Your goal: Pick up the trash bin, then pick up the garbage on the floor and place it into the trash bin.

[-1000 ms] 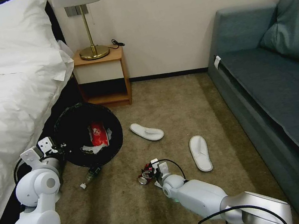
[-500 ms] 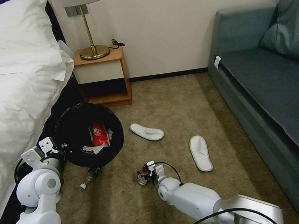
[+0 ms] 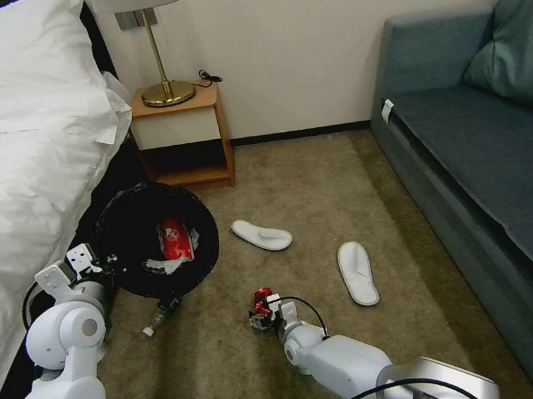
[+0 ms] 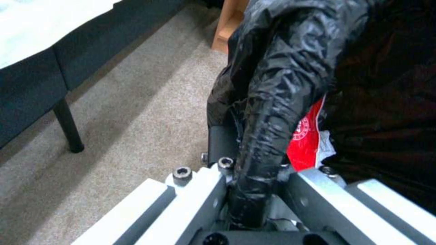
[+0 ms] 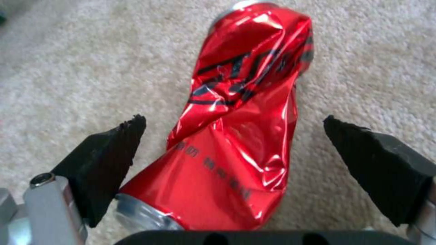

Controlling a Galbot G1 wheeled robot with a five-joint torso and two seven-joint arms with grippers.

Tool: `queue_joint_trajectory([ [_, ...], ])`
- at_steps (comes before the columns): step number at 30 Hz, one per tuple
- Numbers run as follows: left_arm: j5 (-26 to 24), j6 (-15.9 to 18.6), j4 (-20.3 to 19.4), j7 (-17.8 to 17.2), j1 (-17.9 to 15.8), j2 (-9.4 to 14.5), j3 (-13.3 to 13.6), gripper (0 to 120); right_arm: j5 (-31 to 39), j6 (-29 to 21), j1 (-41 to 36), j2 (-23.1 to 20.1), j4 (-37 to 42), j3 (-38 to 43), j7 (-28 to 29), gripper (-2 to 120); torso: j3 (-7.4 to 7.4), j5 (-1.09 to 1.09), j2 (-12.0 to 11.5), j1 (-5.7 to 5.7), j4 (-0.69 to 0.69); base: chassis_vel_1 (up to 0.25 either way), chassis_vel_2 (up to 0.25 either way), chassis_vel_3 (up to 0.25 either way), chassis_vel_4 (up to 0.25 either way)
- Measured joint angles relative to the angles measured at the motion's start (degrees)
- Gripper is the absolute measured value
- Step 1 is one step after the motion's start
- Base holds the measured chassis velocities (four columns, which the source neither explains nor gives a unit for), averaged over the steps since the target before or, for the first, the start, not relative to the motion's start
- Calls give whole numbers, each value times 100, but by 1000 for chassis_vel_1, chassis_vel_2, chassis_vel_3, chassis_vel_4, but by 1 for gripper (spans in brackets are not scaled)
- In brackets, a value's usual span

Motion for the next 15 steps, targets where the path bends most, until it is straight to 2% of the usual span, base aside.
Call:
queue_joint_trajectory([
  [4, 3, -1, 0, 4, 10, 1, 0, 0, -47, 98, -2, 2, -92, 11, -112, 95, 0, 0, 0, 0, 0, 0, 0, 0, 0],
  [7, 12, -3, 3, 4, 1, -12, 20, 0, -65, 164, -6, -10, -121, 3, -142, 79, 0, 0, 0, 0, 0, 0, 0, 0, 0],
  [8, 12, -3, 3, 4, 1, -12, 20, 0, -65, 164, -6, -10, -121, 3, -142, 79, 0, 0, 0, 0, 0, 0, 0, 0, 0],
  [11, 21, -4, 11, 6, -16, -21, 36, 0, -68, 203, 11, -19, -122, -21, -145, 64, 0, 0, 0, 0, -1, 0, 0, 0, 0],
  [12, 21, -4, 11, 6, -16, -21, 36, 0, -68, 203, 11, -19, -122, -21, -145, 64, 0, 0, 0, 0, -1, 0, 0, 0, 0],
  [14, 23, -8, 17, 7, -25, -21, 38, 0, -73, 228, 45, -23, -121, -42, -146, 52, 0, 0, 0, 0, 0, 0, 0, 0, 0],
  [15, 23, -8, 17, 7, -25, -21, 38, 0, -73, 228, 45, -23, -121, -42, -146, 52, 0, 0, 0, 0, 0, 0, 0, 0, 0],
])
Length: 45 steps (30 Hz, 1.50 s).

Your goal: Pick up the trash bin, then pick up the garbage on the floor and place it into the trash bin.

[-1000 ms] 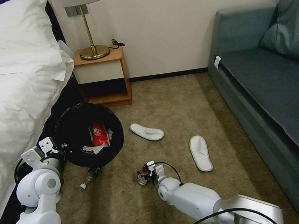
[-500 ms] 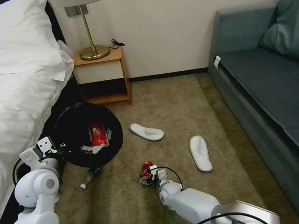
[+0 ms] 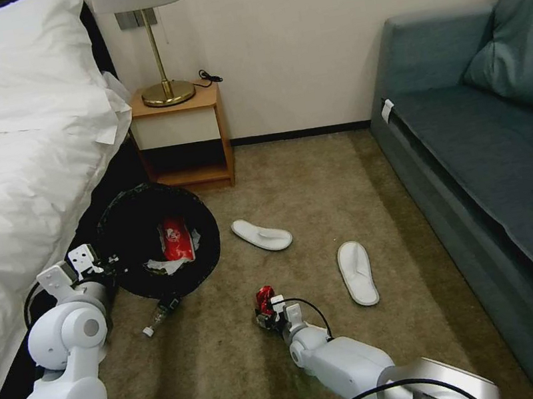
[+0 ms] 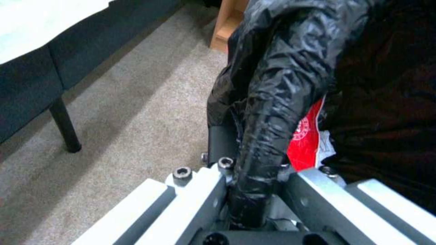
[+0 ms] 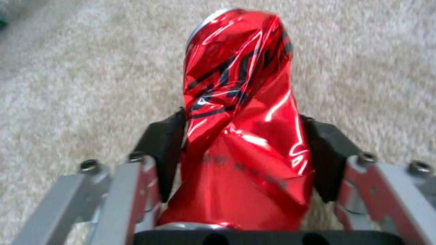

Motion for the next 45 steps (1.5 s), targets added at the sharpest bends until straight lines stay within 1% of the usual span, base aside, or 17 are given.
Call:
queue_joint_trajectory([
  [3, 1, -6, 5, 2, -2, -1, -9, 0, 6, 24, 29, -11, 20, -42, -1, 43, 0, 0, 0, 0, 0, 0, 0, 0, 0],
  [6, 2, -8, 6, 3, -1, -1, -11, 0, 11, 29, 33, -16, 27, -55, -1, 40, 0, 0, 0, 0, 0, 0, 0, 0, 0],
  [7, 2, -9, 13, 5, 3, -4, -20, 0, 15, 41, 39, -28, 35, -72, 2, 35, 0, 0, 0, 0, 0, 0, 0, 0, 0],
  [10, 3, -12, 38, 7, 8, -9, -33, 0, 22, 64, 42, -69, 75, -113, 16, 30, 0, 1, 0, 0, 1, 0, 0, 0, 0],
  [16, 4, -20, 66, 11, 10, -13, -65, 0, 91, 70, 65, -223, 217, -222, 109, 30, 0, 1, 0, 0, 1, 0, 0, 0, 0],
  [18, 4, -25, 69, 19, 14, -8, -82, 0, 182, 66, 108, -366, 341, -345, 188, 30, 0, 0, 0, 0, 1, 0, 0, 0, 0],
  [20, -4, -27, 76, 24, 13, 3, -101, 0, 353, 31, 225, -657, 620, -578, 308, 30, 1, 0, 0, 0, -1, 0, 0, 0, 0],
  [27, -14, -39, 85, 39, 37, 36, -115, 0, 523, 9, 419, -1102, 1110, -771, 461, 30, 1, 0, 0, 0, 0, 0, 0, 0, 0],
  [29, -14, -44, 86, 43, 53, 49, -116, 0, 635, 4, 492, -1440, 1571, -838, 640, 30, 1, 0, 0, 0, -1, 0, 0, 0, 0],
  [32, -12, -46, 91, 46, 65, 50, -107, 0, 654, 2, 498, -1547, 1790, -840, 713, 30, 1, 1, 0, 0, -2, 0, 0, 0, 0],
  [33, 1, -47, 108, 47, 85, 45, -83, 0, 685, -1, 516, -1712, 2166, -846, 816, 30, 1, 1, 0, 0, 0, 0, 0, 0, 0],
  [34, 1, -47, 108, 47, 85, 45, -83, 0, 685, -1, 516, -1712, 2166, -846, 816, 30, 1, 1, 0, 0, 0, 0, 0, 0, 0],
  [35, 28, -48, 142, 49, 112, 29, -36, 0, 714, -10, 549, -1921, 2657, -868, 934, 30, 0, 1, 0, 0, 1, 0, 0, 0, 0],
  [37, 38, -49, 160, 50, 125, 21, -11, 0, 716, -13, 565, -2008, 2851, -876, 964, 30, 0, 1, 0, 0, 1, 0, 0, 0, 0],
  [39, 45, -49, 201, 52, 175, 14, 61, 0, 710, -21, 632, -2355, 3555, -894, 1043, 30, 1, 0, 0, 0, 0, 0, 0, 0, 0],
  [41, 46, -49, 216, 52, 192, 13, 86, 0, 703, -25, 652, -2447, 3746, -893, 1071, 30, 0, 1, 0, 0, -1, 0, 0, 0, 0],
  [45, 46, -42, 302, 53, 239, -1, 156, 0, 639, -36, 684, -2784, 4522, -838, 1189, 28, 1, 0, 0, 0, -1, 0, 0, 0, 0],
])
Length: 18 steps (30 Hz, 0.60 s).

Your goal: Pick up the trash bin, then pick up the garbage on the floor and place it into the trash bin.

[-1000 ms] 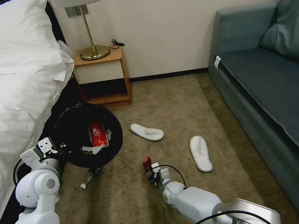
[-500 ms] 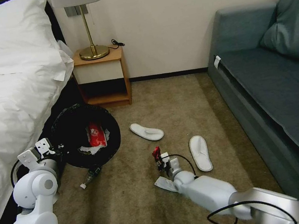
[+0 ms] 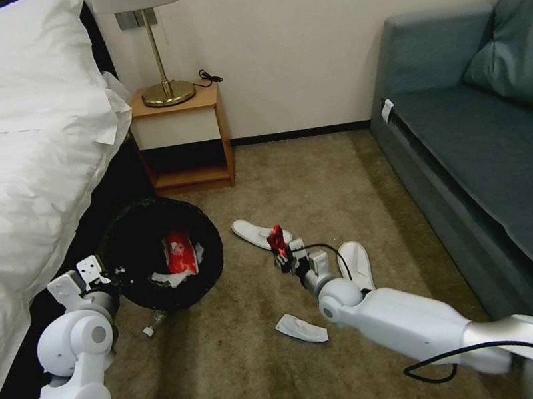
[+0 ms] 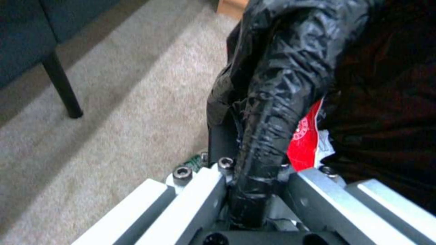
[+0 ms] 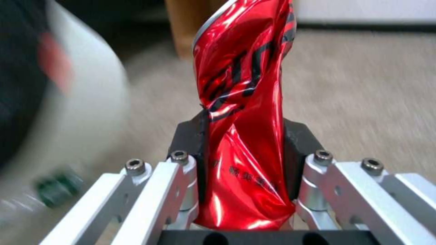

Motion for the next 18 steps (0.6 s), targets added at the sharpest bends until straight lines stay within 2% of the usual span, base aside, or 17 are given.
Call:
queue_joint_trajectory([
  [5, -27, 40, 229, 73, 57, 41, 133, 0, -239, -111, -44, -291, 1441, 267, 297, 28, -1, 0, 0, 0, 2, 0, 0, 0, 0],
  [6, -27, 40, 229, 73, 57, 41, 133, 0, -239, -111, -44, -291, 1441, 267, 297, 28, -1, 0, 0, 0, 2, 0, 0, 0, 0],
  [8, -38, 84, 321, 130, 57, 63, 189, 0, -298, -176, -46, -337, 1966, 332, 346, 28, -1, 0, 0, 0, 2, 0, 0, 0, 0],
  [12, -44, 145, 366, 160, 55, 78, 246, 0, -326, -236, -34, -343, 2354, 380, 359, 28, -1, -1, 0, -1, 1, 0, 0, 0, 0],
  [14, -99, 251, 399, 184, 34, 101, 305, 0, -355, -310, 33, -254, 2748, 391, 374, 28, -1, 0, 0, 0, 1, 0, 0, 0, 0],
  [18, -149, 262, 406, 237, 24, 145, 348, 0, -353, -378, 176, -113, 3005, 323, 384, 28, -1, -1, 0, 0, 1, 0, 0, 0, 0],
])
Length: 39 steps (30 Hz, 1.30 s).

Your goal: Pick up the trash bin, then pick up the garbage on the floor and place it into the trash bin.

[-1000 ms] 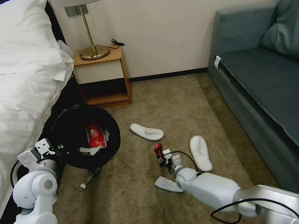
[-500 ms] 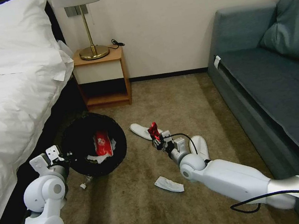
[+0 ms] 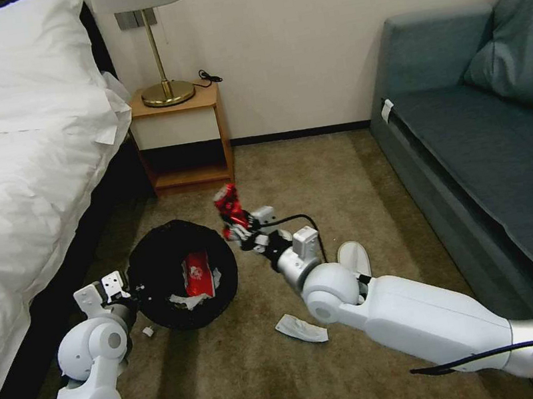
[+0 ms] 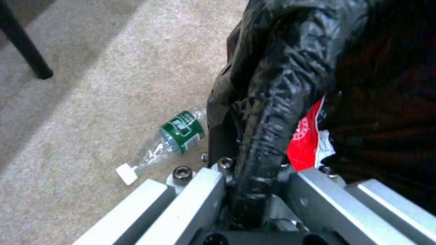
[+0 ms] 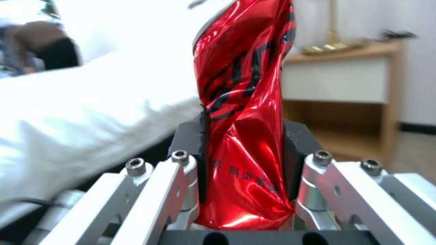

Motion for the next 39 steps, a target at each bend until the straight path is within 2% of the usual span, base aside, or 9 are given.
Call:
queue_joint_trajectory([
  [8, -19, 3, -61, 167, 25, 63, 55, 0, 121, -162, 473, 570, 380, -302, 94, 28, 0, -1, 0, 0, 1, 0, 0, 0, 0],
  [16, 7, 12, -136, 169, 14, 9, 70, 0, 188, -204, 655, 911, 372, -614, 149, 28, 0, -1, 0, 0, 0, 0, 0, 0, 0],
  [27, -116, 13, -360, 44, 52, 16, -73, 0, 43, -170, 188, 808, 123, -601, 93, 28, 0, 0, 0, 0, 0, 0, 0, 0, 0],
  [39, -118, 13, -426, 24, 55, 34, -120, 0, -47, -101, 69, 801, -143, -461, -33, 28, 0, 1, 0, 0, 0, 0, 0, 0, 0],
])
